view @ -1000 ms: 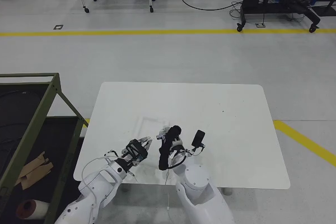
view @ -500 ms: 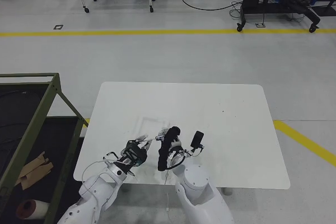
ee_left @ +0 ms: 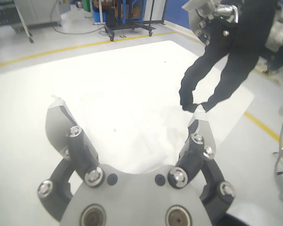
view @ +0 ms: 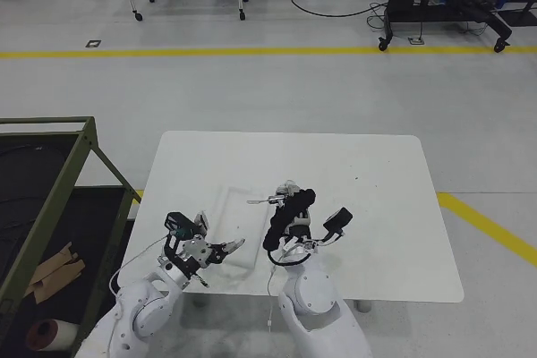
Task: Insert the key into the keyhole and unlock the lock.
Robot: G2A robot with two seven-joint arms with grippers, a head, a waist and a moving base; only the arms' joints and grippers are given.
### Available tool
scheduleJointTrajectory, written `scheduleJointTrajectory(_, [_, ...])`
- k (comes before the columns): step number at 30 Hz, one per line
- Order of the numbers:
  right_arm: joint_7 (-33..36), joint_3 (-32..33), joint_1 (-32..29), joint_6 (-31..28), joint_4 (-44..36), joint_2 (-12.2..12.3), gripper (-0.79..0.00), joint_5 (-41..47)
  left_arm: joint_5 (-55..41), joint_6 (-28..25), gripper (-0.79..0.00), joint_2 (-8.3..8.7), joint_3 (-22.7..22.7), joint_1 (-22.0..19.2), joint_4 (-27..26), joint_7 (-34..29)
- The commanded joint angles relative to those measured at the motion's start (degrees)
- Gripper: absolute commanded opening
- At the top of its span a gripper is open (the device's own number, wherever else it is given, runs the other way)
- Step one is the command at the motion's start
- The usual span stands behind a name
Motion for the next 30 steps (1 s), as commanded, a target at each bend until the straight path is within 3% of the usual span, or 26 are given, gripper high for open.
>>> scheduleJointTrajectory(1, [0.1, -0.4, -0.2, -0.8, 0.5, -0.1, -0.785, -0.3, -8.4, -0.3, 0.000, -0.66, 1.7, -2.7, 2.2, -3.8])
scheduleJointTrajectory(8, [0.8, -1.0, -0.4, -0.7, 1.2, -0.2, -0.785, -0.6, -7.0, -1.8, 0.000, -2.04, 7.2, -9.2, 6.0, -7.5])
scheduleJointTrajectory(13, [0.9, -1.0, -0.5, -0.2, 1.3, -0.4, -0.785, -0.2, -3.4, -4.2, -0.025, -2.28, 8.7, -11.3, 7.3, -8.3])
scheduleJointTrajectory(16, [0.9, -1.0, -0.6, -0.1, 1.3, -0.4, -0.785, -0.1, -2.1, -4.9, -0.077, -2.43, 9.4, -12.0, 7.7, -8.1])
scheduleJointTrajectory(30, [-1.9, -0.1, 0.3, 0.6, 1.9, -0.9, -0.785, 0.8, -0.8, -6.4, -0.114, -2.54, 9.4, -11.2, 8.6, -7.4])
